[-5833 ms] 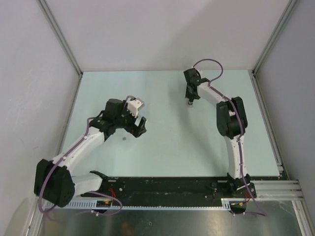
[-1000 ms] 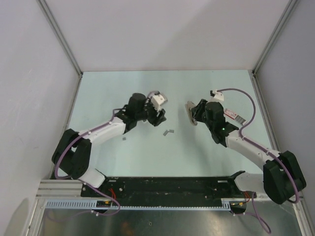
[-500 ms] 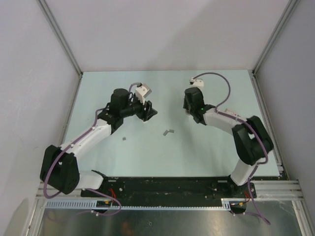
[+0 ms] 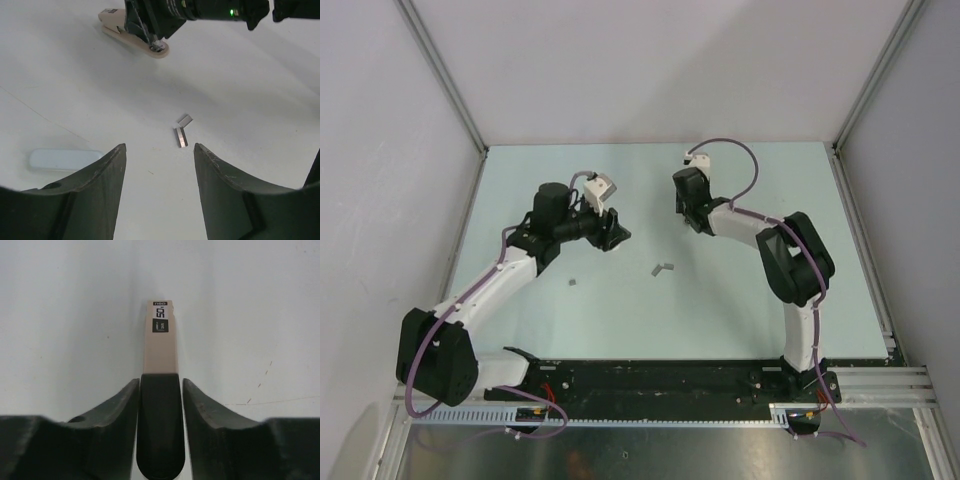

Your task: Unload the staples from the stapler

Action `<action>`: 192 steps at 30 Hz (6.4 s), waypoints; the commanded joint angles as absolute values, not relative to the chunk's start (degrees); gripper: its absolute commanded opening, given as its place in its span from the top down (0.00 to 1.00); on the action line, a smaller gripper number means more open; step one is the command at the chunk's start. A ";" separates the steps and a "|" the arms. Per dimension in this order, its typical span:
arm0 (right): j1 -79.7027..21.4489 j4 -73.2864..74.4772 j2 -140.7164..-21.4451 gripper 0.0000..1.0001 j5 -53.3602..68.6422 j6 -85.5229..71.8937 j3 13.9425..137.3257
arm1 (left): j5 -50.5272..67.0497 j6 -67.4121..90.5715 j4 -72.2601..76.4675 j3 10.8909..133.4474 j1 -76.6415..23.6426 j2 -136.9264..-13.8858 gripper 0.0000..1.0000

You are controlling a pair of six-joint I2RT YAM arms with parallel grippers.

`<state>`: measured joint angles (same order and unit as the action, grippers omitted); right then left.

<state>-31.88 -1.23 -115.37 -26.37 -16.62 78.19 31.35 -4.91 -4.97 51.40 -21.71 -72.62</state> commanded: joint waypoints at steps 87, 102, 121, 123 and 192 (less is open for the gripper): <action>9.94 25.84 -108.58 0.48 -13.37 -31.08 64.92 | 33.45 -7.03 -10.39 51.54 -20.61 -68.16 0.38; 3.47 26.32 -95.23 0.50 -6.69 -34.44 51.17 | 34.46 -6.99 -10.63 51.34 -20.57 -67.29 0.38; -26.77 25.61 -76.91 0.51 -6.31 -56.05 32.33 | 36.16 -6.18 -10.49 51.54 -20.65 -67.97 0.38; -28.09 25.37 -75.87 0.51 -6.10 -57.08 32.19 | 36.35 -6.09 -10.51 51.58 -20.65 -68.08 0.38; -30.85 41.44 -60.12 0.44 -4.39 -58.81 28.57 | 35.93 -8.61 -10.60 50.74 -21.97 -65.50 0.37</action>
